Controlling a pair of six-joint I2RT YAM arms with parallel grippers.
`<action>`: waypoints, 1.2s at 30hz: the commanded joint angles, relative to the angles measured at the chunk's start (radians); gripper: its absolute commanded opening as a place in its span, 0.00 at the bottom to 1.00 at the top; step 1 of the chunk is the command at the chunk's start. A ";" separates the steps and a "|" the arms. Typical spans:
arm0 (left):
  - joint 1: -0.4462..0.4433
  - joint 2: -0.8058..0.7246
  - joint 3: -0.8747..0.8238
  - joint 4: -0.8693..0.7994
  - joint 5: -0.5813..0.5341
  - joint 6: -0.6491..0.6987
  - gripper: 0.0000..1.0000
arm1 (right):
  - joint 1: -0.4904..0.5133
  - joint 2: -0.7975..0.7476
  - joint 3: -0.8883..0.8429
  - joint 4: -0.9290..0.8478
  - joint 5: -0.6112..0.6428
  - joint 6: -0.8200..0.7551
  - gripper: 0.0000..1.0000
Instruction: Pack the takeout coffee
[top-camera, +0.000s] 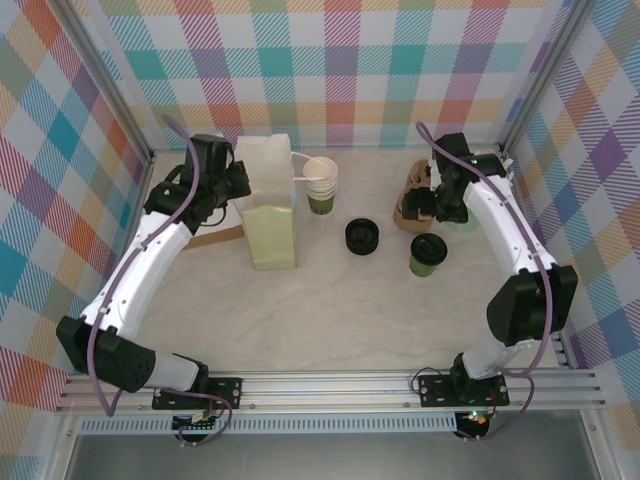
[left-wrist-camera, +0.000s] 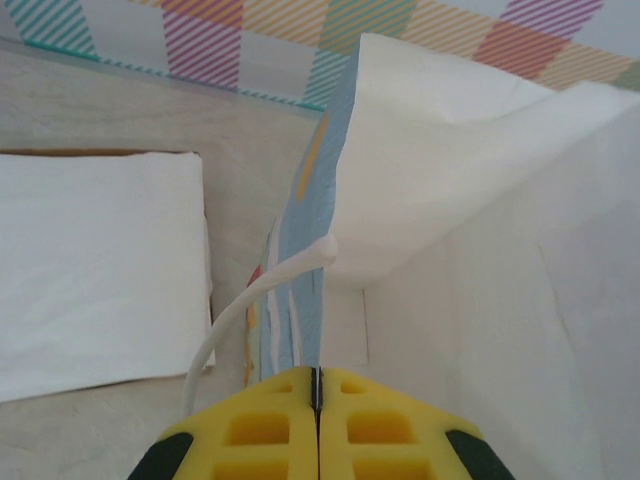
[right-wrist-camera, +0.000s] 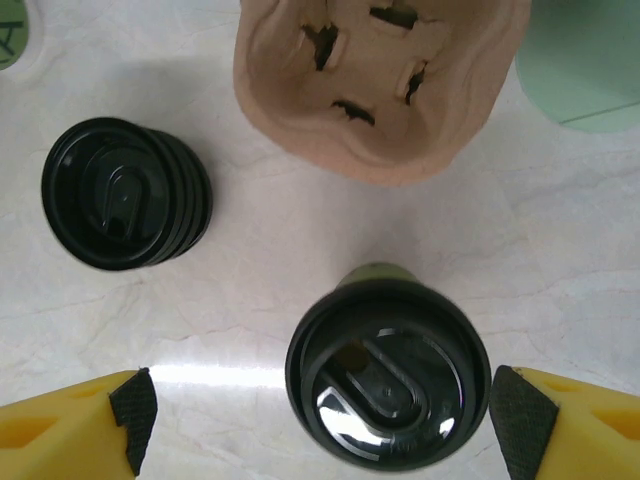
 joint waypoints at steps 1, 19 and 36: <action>-0.025 -0.076 -0.029 -0.026 0.059 -0.041 0.00 | -0.007 0.063 0.071 -0.035 0.075 0.018 0.85; -0.137 -0.200 -0.202 0.027 0.120 -0.171 0.00 | -0.088 0.295 0.160 0.058 0.077 0.124 0.66; -0.181 -0.160 -0.258 0.077 0.110 -0.196 0.01 | -0.110 0.391 0.187 0.092 0.040 0.149 0.42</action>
